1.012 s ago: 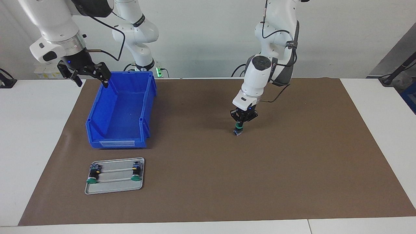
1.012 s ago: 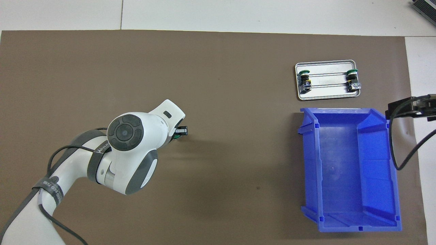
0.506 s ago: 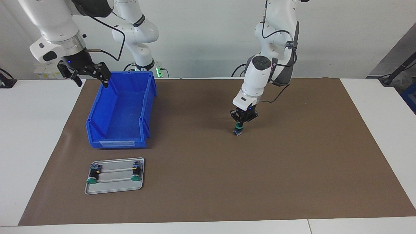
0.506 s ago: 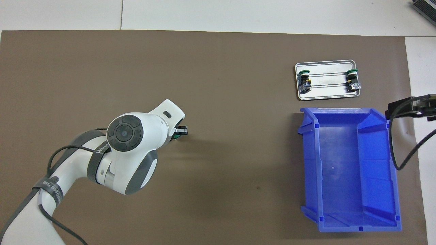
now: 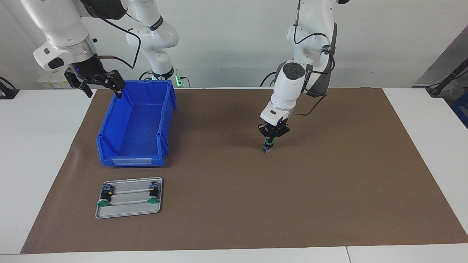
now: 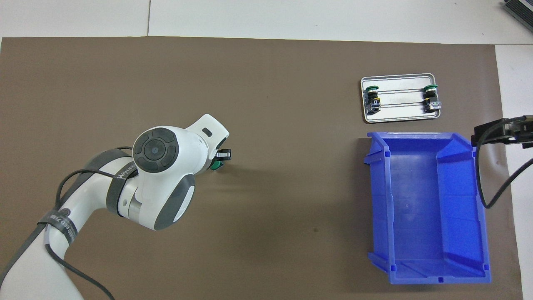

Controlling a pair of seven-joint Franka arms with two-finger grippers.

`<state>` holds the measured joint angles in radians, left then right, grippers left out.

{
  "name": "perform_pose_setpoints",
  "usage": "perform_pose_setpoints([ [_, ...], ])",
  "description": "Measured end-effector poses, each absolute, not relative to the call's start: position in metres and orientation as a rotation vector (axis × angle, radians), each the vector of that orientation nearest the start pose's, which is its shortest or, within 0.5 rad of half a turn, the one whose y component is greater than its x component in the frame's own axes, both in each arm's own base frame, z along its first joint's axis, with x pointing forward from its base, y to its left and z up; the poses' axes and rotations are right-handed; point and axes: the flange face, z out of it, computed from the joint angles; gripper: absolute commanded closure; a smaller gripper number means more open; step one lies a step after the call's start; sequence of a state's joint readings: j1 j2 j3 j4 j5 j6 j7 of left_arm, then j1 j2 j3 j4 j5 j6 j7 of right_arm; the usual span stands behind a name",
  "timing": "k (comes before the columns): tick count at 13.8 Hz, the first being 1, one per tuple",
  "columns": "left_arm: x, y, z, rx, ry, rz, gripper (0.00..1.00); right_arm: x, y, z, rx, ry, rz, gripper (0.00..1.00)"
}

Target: Place and press button with both arms

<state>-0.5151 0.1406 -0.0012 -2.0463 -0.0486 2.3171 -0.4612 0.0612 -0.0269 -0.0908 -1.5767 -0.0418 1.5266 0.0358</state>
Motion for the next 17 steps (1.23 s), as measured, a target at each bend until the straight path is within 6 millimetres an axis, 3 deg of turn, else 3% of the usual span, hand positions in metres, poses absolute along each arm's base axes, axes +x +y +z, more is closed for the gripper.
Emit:
perform_pose_setpoints([
  [3, 0.523, -0.286, 0.407, -3.224, 0.020, -0.128, 1.00, 0.541, -0.021, 0.633, -3.179, 0.106, 0.037, 0.00],
  [5, 0.537, -0.268, 0.427, -3.210, 0.028, -0.086, 1.00, 0.541, -0.021, 0.633, -3.179, 0.106, 0.037, 0.00],
  [7, 0.554, -0.234, 0.448, -3.190, 0.075, -0.022, 1.00, 0.541, -0.022, 0.633, -3.179, 0.109, 0.037, 0.00],
  [10, 0.579, -0.159, 0.480, -3.173, 0.128, 0.066, 1.00, 0.542, -0.012, 0.632, -3.172, 0.100, 0.038, 0.00],
  [12, 0.589, -0.108, 0.499, -3.169, 0.138, 0.117, 1.00, 0.543, 0.022, 0.632, -3.160, 0.133, 0.015, 0.00],
  [14, 0.593, -0.057, 0.515, -3.172, 0.152, 0.156, 1.00, 0.543, 0.079, 0.625, -3.153, 0.162, -0.030, 0.00],
  [16, 0.592, -0.022, 0.532, -3.177, 0.146, 0.177, 1.00, 0.540, 0.141, 0.609, -3.129, 0.256, -0.092, 0.00],
  [17, 0.591, -0.014, 0.543, -3.178, 0.142, 0.182, 1.00, 0.537, 0.172, 0.599, -3.114, 0.324, -0.109, 0.00],
])
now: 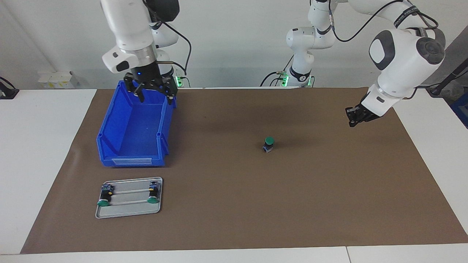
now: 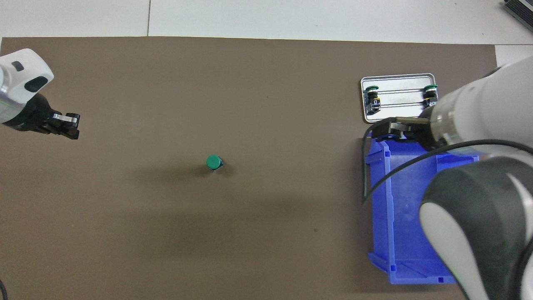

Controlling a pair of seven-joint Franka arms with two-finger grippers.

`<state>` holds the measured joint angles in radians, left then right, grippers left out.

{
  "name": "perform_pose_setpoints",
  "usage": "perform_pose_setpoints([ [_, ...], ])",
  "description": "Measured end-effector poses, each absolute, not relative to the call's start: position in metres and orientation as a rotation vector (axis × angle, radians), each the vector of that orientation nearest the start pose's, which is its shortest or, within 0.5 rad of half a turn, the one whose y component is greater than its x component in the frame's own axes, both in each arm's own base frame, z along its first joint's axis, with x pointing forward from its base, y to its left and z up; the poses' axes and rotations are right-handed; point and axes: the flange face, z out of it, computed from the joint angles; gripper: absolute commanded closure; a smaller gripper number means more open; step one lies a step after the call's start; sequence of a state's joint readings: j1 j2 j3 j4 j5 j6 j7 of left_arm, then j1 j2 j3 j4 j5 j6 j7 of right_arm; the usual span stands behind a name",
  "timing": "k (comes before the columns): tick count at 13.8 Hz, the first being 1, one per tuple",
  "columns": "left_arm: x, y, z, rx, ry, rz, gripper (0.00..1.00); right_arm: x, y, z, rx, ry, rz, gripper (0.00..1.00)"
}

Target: Place and press button with both arms

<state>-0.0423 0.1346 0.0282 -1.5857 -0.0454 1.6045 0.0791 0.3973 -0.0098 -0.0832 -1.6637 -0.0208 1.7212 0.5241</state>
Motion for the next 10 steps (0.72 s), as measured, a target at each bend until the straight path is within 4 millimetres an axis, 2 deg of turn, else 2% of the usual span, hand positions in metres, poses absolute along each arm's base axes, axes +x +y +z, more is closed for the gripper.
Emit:
perform_pose_setpoints([
  [1, 0.589, -0.012, 0.556, -3.179, 0.141, 0.187, 1.00, 0.535, 0.205, 0.587, -3.090, 0.419, -0.127, 0.00],
  [2, 0.588, -0.014, 0.567, -3.179, 0.148, 0.190, 0.82, 0.534, 0.237, 0.573, -3.060, 0.519, -0.146, 0.00],
  [4, 0.586, -0.020, 0.587, -3.179, 0.167, 0.172, 0.02, 0.531, 0.300, 0.536, -3.000, 0.701, -0.161, 0.00],
  [7, 0.586, -0.026, 0.596, -3.126, 0.198, 0.145, 0.00, 0.519, 0.385, 0.470, -2.901, 0.933, -0.171, 0.00],
  [10, 0.589, -0.033, 0.597, -3.114, 0.220, 0.108, 0.00, 0.508, 0.435, 0.433, -2.792, 1.114, -0.178, 0.00],
])
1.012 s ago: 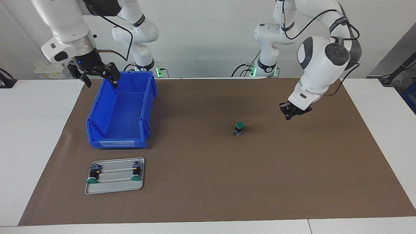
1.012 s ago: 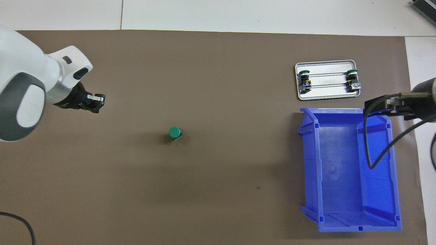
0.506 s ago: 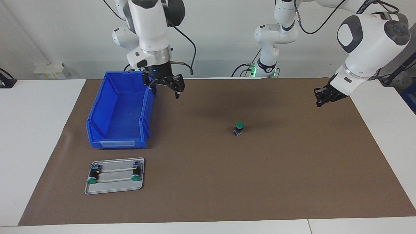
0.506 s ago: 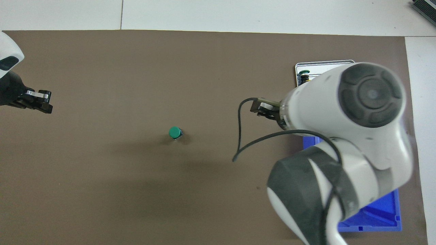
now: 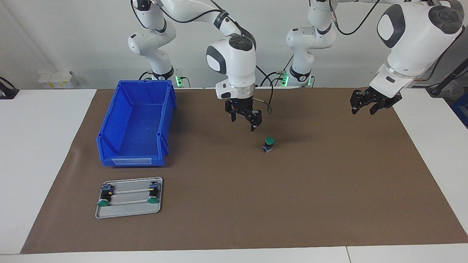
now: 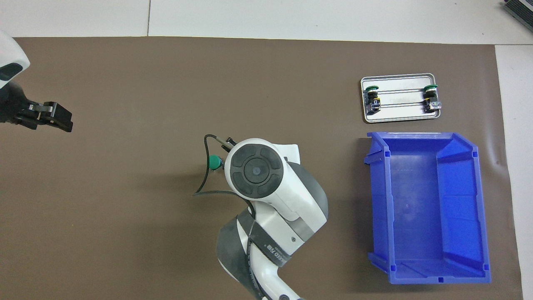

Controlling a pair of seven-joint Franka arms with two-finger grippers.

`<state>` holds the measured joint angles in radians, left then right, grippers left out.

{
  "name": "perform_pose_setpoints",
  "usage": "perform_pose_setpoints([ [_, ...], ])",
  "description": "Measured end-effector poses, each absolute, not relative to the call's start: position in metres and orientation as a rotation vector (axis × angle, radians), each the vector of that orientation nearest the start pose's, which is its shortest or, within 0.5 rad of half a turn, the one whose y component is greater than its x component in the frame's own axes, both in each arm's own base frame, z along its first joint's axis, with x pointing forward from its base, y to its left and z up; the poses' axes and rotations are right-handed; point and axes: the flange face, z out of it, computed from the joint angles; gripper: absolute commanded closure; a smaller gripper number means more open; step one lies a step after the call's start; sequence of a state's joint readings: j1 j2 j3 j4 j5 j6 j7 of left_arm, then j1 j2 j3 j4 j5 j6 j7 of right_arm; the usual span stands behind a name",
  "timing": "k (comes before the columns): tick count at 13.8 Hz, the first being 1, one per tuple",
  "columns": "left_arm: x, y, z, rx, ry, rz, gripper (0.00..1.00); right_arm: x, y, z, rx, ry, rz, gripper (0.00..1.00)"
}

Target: Place and press button with both arms

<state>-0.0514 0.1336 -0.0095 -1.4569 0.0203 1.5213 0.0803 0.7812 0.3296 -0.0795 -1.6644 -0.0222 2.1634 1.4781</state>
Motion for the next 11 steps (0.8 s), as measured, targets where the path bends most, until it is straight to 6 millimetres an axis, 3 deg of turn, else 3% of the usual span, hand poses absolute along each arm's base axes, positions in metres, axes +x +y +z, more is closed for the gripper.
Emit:
perform_pose_setpoints([
  [2, 0.591, -0.034, 0.596, -3.114, 0.223, 0.085, 0.00, 0.503, 0.457, 0.415, -2.762, 1.188, -0.169, 0.00],
  [6, 0.596, -0.035, 0.573, -3.114, 0.227, -0.005, 0.00, 0.495, 0.513, 0.359, -2.760, 1.211, -0.164, 0.00],
  [8, 0.594, -0.035, 0.561, -3.113, 0.228, -0.035, 0.00, 0.502, 0.519, 0.346, -2.732, 1.209, -0.180, 0.00],
  [11, 0.588, -0.033, 0.564, -3.113, 0.223, -0.045, 0.00, 0.508, 0.520, 0.337, -2.706, 1.212, -0.196, 0.01],
])
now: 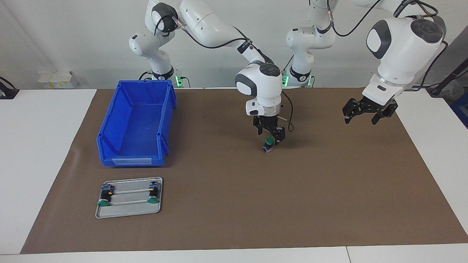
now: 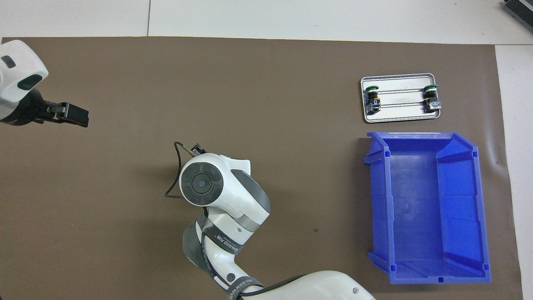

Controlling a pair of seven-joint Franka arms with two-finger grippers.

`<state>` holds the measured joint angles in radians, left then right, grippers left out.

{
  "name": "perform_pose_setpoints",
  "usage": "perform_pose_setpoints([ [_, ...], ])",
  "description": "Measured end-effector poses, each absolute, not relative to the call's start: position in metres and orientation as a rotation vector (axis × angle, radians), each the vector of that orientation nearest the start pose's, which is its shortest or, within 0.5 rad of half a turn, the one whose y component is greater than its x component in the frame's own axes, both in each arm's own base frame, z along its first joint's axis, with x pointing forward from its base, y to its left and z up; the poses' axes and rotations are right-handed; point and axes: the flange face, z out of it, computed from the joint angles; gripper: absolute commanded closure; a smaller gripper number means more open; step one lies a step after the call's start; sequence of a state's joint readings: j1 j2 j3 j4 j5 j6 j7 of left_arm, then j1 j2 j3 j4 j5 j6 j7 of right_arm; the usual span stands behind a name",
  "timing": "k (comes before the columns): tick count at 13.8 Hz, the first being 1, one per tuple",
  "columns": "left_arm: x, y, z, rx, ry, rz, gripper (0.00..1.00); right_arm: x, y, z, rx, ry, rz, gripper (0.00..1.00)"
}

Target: Place and press button with both arms

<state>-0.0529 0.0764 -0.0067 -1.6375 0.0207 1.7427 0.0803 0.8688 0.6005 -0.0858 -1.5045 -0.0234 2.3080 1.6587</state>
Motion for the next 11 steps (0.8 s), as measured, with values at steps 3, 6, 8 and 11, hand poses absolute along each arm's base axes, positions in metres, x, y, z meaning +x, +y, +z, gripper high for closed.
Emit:
perform_pose_setpoints([
  [3, 0.585, -0.032, 0.565, -3.113, 0.221, -0.044, 0.00, 0.512, 0.519, 0.338, -2.684, 1.211, -0.207, 0.29],
  [6, 0.583, -0.029, 0.561, -3.113, 0.213, -0.029, 0.00, 0.511, 0.520, 0.338, -2.684, 1.209, -0.207, 0.76],
  [8, 0.582, -0.026, 0.561, -3.113, 0.206, -0.027, 0.00, 0.510, 0.521, 0.335, -2.689, 1.206, -0.205, 1.00],
  [11, 0.581, -0.022, 0.564, -3.114, 0.195, -0.034, 0.00, 0.514, 0.517, 0.335, -2.697, 1.208, -0.206, 1.00],
])
